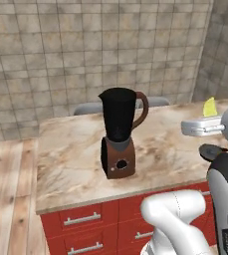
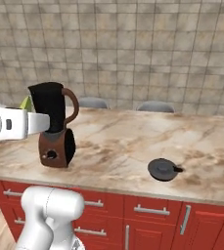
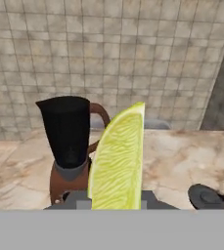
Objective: Grab the lime and lemon wedge from the fridge, place them in the blender, close the lid, and turn on the blender to create a marinade.
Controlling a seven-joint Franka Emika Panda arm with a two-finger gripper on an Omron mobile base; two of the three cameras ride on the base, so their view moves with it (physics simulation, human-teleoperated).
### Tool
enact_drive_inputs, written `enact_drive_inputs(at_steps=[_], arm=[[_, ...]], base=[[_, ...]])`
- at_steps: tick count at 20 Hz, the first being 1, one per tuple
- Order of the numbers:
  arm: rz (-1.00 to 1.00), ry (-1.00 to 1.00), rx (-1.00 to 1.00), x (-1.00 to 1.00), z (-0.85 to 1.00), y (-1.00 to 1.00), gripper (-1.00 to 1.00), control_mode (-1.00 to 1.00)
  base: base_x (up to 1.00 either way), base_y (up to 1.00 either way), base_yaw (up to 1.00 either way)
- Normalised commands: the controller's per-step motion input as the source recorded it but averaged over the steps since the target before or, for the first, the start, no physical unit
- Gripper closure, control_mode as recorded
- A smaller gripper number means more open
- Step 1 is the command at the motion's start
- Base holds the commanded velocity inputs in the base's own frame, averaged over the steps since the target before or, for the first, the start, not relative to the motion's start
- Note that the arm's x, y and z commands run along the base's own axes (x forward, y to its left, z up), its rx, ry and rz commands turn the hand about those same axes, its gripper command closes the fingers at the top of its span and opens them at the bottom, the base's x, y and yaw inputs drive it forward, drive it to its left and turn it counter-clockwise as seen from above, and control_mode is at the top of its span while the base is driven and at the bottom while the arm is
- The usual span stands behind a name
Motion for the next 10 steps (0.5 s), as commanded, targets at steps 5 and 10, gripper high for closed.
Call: enact_drive_inputs(at_steps=[5, 10], arm=[[0.00, 0.00, 0.00, 0.00, 0.00, 0.00, 1.00, 1.00], [0.02, 0.13, 0.00, 0.40, 0.36, 0.13, 1.00, -1.00]], base=[[0.55, -0.02, 0.25], [0.06, 0.02, 0.02]])
